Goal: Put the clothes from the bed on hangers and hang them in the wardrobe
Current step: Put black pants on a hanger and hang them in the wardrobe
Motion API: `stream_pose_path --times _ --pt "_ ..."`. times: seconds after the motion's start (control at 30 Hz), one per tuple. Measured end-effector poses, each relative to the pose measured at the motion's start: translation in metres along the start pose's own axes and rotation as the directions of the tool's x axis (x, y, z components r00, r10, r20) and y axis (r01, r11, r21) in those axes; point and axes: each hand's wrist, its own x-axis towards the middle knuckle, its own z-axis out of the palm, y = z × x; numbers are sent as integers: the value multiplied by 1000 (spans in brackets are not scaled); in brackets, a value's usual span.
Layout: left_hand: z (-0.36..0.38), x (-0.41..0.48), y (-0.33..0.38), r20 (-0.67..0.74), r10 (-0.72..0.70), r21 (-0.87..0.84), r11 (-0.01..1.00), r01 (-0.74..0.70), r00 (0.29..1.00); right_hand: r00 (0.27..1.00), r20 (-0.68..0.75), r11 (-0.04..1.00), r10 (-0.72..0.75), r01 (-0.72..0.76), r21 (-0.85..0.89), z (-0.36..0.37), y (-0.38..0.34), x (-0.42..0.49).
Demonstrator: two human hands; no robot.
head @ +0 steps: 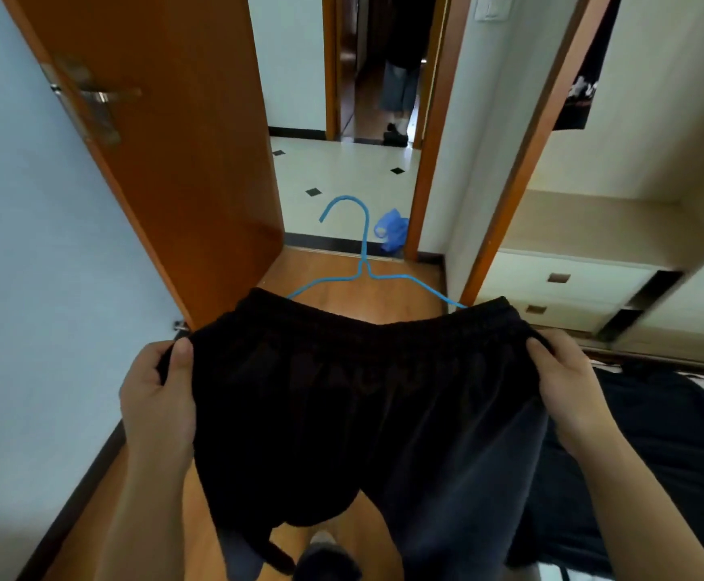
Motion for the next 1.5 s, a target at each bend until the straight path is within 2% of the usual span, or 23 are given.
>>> stream_pose_path --times 0.2,0.37,0.53,0.67,0.83,0.97,1.07,1.17,1.4,1.5 --pt "67 121 11 36 -17 -22 1000 17 999 999 -41 998 -28 26 -58 61 -40 113" --pt "145 192 21 137 -14 -8 1000 15 991 996 -84 996 -8 1 -90 64 -47 192" --pt "242 236 38 231 37 -15 999 -34 972 990 -99 973 -99 76 -220 39 -43 281" --pt "332 260 62 299 86 -33 996 -80 950 985 -127 957 -118 79 -280 6 -33 363" --pt "442 289 121 395 245 -76 969 -235 885 974 -194 946 -120 54 -319 -54 -26 453" --pt "523 297 155 508 383 -111 917 -383 771 948 -309 961 -77 -12 -275 -100 -10 509" --pt "584 288 179 616 404 -216 912 -348 676 912 -410 982 14 -91 -168 -133 11 540" --pt "648 276 199 666 492 -330 869 -370 561 854 -511 983 96 -161 -85 -172 31 561" --pt "783 250 246 719 657 -563 742 -364 225 589 -783 971 200 -226 78 -239 50 579" --pt "825 233 269 716 692 -637 701 -321 91 445 -863 958 238 -255 133 -259 50 570"
